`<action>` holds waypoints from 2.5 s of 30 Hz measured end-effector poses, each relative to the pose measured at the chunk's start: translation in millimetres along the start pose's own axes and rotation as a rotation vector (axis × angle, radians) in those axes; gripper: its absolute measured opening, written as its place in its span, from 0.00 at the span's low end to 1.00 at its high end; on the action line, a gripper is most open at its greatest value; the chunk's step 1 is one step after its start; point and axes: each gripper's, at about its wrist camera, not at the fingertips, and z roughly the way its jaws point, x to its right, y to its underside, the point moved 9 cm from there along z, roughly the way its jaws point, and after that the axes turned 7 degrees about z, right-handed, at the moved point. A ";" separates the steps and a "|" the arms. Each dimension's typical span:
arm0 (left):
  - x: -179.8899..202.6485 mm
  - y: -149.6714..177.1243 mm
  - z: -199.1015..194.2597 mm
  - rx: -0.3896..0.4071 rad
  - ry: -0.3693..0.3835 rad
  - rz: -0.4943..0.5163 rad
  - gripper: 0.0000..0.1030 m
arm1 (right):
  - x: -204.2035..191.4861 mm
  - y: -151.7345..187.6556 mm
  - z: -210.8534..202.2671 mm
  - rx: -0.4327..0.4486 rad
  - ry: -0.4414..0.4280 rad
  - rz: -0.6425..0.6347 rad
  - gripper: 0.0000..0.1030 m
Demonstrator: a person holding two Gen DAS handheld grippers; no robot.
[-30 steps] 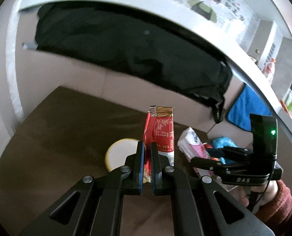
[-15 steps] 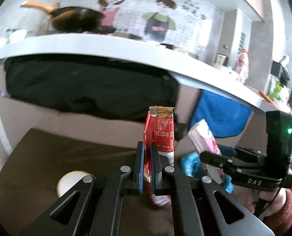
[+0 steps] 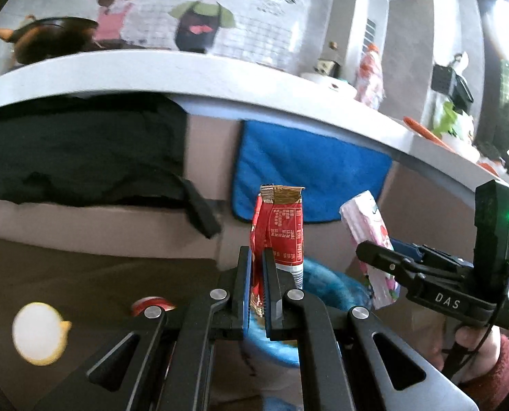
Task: Collect trash
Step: 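Carry wrapper and tissue pack over the bin and open both tools, then move both tools back to the table toward the red can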
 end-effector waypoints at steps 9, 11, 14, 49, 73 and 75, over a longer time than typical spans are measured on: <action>36.7 21.5 57.7 -0.100 0.093 -0.007 0.06 | 61.8 16.0 7.2 -0.017 0.061 0.077 0.48; 39.9 25.7 68.9 -0.121 0.095 -0.009 0.06 | 71.6 20.7 14.1 -0.033 0.064 0.090 0.48; 38.9 32.4 80.9 -0.144 0.094 -0.017 0.06 | 80.3 26.6 24.5 -0.049 0.068 0.102 0.49; -88.0 29.3 31.1 -0.048 -0.011 -0.247 0.55 | 67.9 45.2 36.3 -0.049 0.138 0.079 0.68; -322.6 165.7 -93.1 -0.131 -0.319 -0.483 0.58 | -143.5 132.5 167.0 -0.357 -0.101 -0.129 0.70; -325.8 169.6 -92.2 -0.140 -0.305 -0.486 0.58 | -141.7 135.1 176.6 -0.363 -0.076 -0.117 0.76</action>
